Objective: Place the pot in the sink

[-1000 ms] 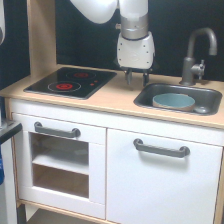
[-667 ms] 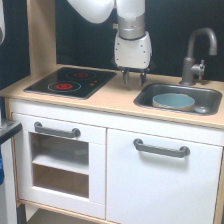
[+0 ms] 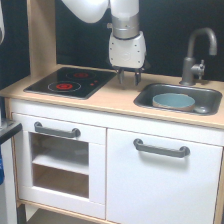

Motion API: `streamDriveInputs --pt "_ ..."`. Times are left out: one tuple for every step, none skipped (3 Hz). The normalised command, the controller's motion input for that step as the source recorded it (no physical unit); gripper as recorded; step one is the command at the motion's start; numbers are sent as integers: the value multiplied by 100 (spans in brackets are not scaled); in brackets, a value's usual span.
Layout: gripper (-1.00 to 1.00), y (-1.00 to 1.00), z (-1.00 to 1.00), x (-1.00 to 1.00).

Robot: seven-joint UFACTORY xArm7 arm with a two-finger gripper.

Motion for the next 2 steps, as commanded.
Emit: streamDriveInputs --pt "100 -12 25 -28" --pt "99 -16 31 -32"
